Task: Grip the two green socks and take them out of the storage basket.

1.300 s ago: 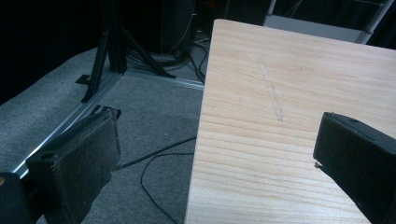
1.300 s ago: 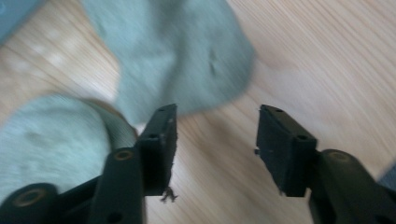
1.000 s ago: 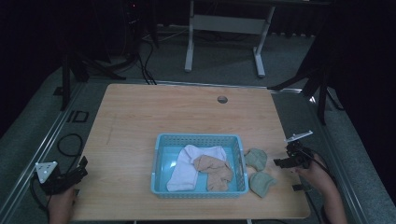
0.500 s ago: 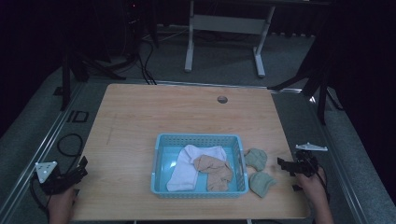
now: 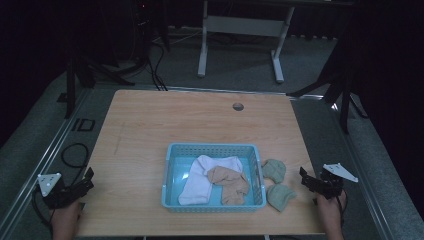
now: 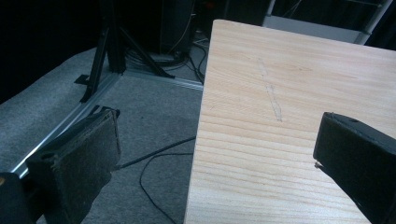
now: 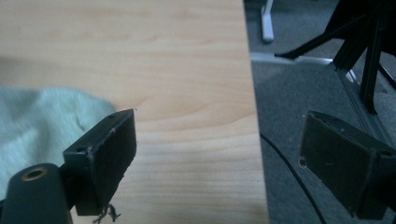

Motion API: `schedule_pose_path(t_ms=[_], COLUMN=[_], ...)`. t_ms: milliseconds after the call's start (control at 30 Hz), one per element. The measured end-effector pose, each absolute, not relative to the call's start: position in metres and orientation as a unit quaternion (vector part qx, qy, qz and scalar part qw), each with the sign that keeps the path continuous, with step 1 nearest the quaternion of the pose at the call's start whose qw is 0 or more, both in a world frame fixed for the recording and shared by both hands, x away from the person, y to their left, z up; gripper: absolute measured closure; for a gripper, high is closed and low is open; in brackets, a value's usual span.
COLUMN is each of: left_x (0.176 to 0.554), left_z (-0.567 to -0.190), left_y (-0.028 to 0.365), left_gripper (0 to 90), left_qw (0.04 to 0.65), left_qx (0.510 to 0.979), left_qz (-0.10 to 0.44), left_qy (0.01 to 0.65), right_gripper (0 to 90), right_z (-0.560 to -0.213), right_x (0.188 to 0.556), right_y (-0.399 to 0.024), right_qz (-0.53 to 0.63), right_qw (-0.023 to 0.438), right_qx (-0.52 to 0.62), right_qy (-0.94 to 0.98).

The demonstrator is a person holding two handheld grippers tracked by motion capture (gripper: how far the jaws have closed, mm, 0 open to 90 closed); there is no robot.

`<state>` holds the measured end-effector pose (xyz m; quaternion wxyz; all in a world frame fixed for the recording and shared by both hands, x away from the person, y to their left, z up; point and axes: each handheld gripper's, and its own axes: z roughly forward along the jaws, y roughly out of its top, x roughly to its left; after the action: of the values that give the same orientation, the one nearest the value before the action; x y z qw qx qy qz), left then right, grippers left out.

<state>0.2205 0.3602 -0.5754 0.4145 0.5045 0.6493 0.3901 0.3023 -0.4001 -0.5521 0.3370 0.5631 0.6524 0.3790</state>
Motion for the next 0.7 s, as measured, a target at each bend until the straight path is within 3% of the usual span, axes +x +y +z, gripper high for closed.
schedule_pose_path(t_ms=[133, 467, 700], left_x=[0.22, 0.22, 0.22], left_z=[-0.575, -0.575, -0.575], left_y=[0.36, 0.36, 0.36], left_gripper=[0.7, 0.7, 0.7], left_qw=[0.415, 0.415, 0.417], left_qx=[0.504, 0.505, 0.505], left_qz=[0.39, 0.39, 0.391], left_qy=[0.649, 0.649, 0.647], right_gripper=[10.9, 10.9, 10.9], right_z=[-0.554, -0.559, -0.559], right_x=[0.297, 0.281, 0.275], right_y=[-0.407, -0.404, -0.411], right_qz=[0.399, 0.41, 0.434], right_qw=[0.344, 0.418, 0.417], right_qx=[0.558, 0.518, 0.526], right_qy=[0.642, 0.624, 0.601])
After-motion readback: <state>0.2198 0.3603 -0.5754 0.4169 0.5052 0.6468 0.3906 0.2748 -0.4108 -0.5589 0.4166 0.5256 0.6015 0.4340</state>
